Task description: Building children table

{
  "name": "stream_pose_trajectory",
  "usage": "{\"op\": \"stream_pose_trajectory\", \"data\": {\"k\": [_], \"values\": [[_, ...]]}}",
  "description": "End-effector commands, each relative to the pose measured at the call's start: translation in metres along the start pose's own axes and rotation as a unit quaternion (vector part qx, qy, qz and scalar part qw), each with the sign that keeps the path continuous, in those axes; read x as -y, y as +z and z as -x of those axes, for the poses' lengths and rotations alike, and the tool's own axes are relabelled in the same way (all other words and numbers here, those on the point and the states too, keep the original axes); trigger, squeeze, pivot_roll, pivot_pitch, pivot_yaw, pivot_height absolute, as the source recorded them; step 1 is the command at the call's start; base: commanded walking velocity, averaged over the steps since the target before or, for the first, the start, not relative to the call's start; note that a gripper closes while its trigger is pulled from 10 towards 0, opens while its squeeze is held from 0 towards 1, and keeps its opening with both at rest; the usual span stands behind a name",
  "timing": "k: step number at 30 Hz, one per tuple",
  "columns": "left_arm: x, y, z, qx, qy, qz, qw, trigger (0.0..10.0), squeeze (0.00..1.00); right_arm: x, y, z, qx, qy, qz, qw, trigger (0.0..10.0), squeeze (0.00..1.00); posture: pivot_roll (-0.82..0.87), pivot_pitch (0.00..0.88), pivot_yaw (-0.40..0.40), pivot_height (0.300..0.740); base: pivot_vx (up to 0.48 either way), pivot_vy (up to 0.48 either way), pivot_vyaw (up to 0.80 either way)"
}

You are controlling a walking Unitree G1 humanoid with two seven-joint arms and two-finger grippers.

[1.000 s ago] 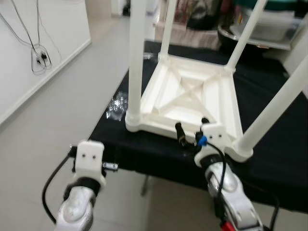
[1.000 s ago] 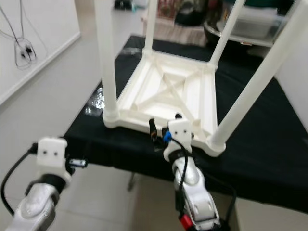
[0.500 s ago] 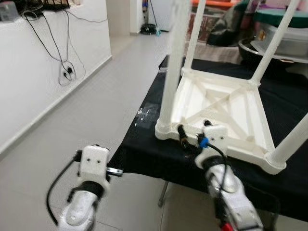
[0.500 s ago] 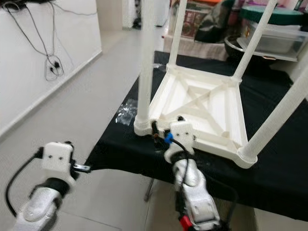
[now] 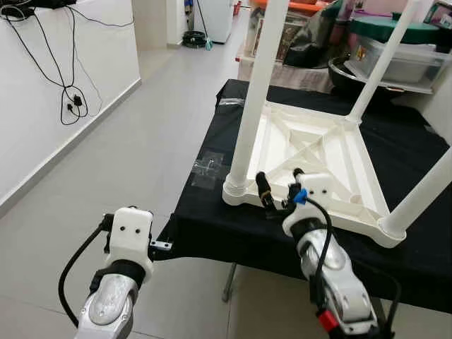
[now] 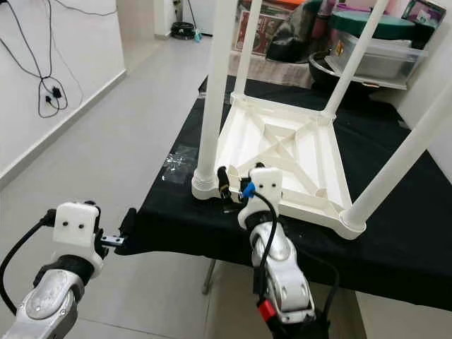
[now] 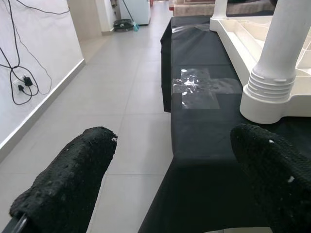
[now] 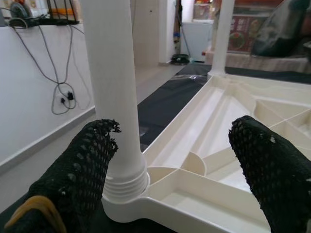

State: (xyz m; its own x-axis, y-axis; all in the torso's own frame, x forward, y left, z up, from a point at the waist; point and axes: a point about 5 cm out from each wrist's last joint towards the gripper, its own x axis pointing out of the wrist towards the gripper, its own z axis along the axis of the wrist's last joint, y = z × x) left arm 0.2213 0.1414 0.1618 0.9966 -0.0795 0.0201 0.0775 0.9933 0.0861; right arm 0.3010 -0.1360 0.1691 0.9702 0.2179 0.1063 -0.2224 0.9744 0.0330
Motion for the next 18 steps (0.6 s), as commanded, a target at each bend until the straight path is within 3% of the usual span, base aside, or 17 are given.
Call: {"op": "stream_pose_trajectory", "data": {"k": [1, 2, 5, 6, 12, 13, 18], "values": [[0.001, 0.001, 0.001, -0.004, -0.001, -0.001, 1.000, 10.0, 0.00, 0.002, -0.003, -0.005, -0.014, 0.043, -0.014, 0.999, 10.0, 0.00, 0.14, 0.112, -0.112, 0.740, 0.000, 0.000, 0.00], [0.001, 0.002, 0.001, 0.000, -0.002, 0.002, 1.000, 10.0, 0.00, 0.005, 0.000, -0.010, -0.012, 0.069, -0.011, 0.997, 10.0, 0.24, 0.14, 0.122, -0.113, 0.740, 0.000, 0.000, 0.00], [0.002, 0.003, 0.001, 0.003, -0.004, 0.006, 1.000, 10.0, 0.00, 0.009, 0.003, -0.015, -0.011, 0.087, -0.007, 0.996, 10.0, 0.24, 0.14, 0.123, -0.114, 0.740, 0.000, 0.000, 0.00], [0.002, 0.003, 0.001, 0.002, -0.005, 0.006, 1.000, 10.0, 0.00, 0.012, 0.005, -0.018, -0.007, 0.090, -0.003, 0.996, 10.0, 1.00, 0.14, 0.129, -0.116, 0.740, 0.000, 0.000, 0.00], [0.006, 0.003, 0.004, -0.004, -0.009, 0.010, 1.000, 10.0, 0.00, 0.021, 0.011, -0.027, -0.013, 0.121, 0.005, 0.993, 10.0, 1.00, 0.14, 0.144, -0.119, 0.740, 0.000, 0.000, 0.00], [0.006, 0.003, 0.004, -0.003, -0.010, 0.011, 1.000, 10.0, 0.00, 0.022, 0.011, -0.027, -0.015, 0.133, 0.002, 0.991, 10.0, 0.00, 0.14, 0.147, -0.121, 0.740, 0.000, 0.000, 0.00], [0.006, 0.003, 0.005, -0.003, -0.011, 0.012, 1.000, 10.0, 0.00, 0.022, 0.014, -0.028, -0.015, 0.167, -0.006, 0.986, 10.0, 0.00, 0.14, 0.149, -0.119, 0.740, 0.000, 0.000, 0.00]]}}
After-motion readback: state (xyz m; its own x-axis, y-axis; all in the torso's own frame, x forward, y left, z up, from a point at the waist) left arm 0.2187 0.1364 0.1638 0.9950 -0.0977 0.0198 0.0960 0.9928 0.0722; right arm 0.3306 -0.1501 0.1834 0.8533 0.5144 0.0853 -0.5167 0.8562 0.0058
